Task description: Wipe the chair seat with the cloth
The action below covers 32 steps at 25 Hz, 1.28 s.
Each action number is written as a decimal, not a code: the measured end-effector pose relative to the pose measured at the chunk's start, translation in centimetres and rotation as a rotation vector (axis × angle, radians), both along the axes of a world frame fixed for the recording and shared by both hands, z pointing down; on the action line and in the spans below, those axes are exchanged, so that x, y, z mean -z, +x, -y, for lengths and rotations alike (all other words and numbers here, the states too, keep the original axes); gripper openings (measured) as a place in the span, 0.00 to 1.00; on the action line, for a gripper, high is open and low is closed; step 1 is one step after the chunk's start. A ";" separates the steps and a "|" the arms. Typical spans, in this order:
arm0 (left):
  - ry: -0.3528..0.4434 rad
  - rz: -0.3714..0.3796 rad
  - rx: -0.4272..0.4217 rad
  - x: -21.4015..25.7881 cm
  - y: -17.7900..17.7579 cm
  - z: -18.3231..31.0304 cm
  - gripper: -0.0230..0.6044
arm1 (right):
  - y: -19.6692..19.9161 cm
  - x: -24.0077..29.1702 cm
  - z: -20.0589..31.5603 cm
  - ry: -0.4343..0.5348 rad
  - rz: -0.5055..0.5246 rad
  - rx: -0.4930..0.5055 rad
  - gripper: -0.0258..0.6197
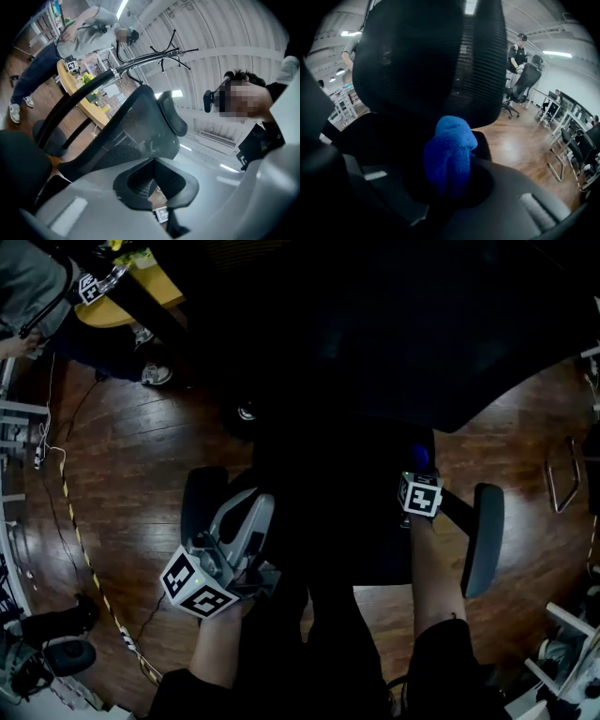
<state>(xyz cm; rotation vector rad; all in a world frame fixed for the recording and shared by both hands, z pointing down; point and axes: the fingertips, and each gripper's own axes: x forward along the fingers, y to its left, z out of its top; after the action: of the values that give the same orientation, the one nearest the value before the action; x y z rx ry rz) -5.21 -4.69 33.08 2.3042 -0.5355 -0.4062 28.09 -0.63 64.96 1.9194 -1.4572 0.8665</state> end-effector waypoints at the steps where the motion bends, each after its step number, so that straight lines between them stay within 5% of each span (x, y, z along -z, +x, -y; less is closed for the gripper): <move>1: -0.001 -0.001 -0.015 0.0 1.0 -0.1 0.02 | 1.0 0.3 -0.4 0.013 0.005 -0.004 0.09; 8: -0.006 0.002 -0.070 -0.6 4.9 -1.4 0.02 | 2.6 0.4 -0.9 0.056 0.031 0.002 0.09; 14: 0.000 -0.009 -0.013 -0.1 2.3 -1.2 0.02 | 0.9 0.8 -0.4 0.076 0.048 0.013 0.09; 26: 0.071 -0.004 0.234 3.3 -9.0 -0.3 0.02 | -30.4 1.5 7.3 0.132 0.346 0.361 0.09; 32: 0.059 0.004 0.319 2.3 -12.9 -1.5 0.02 | -37.3 0.3 7.3 0.109 0.366 0.493 0.09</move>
<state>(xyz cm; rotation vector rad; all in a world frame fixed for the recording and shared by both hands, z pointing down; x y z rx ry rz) -18.06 -3.20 30.74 2.2788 -0.9085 -0.5759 -9.17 -7.93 64.61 1.4097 -2.1139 0.9402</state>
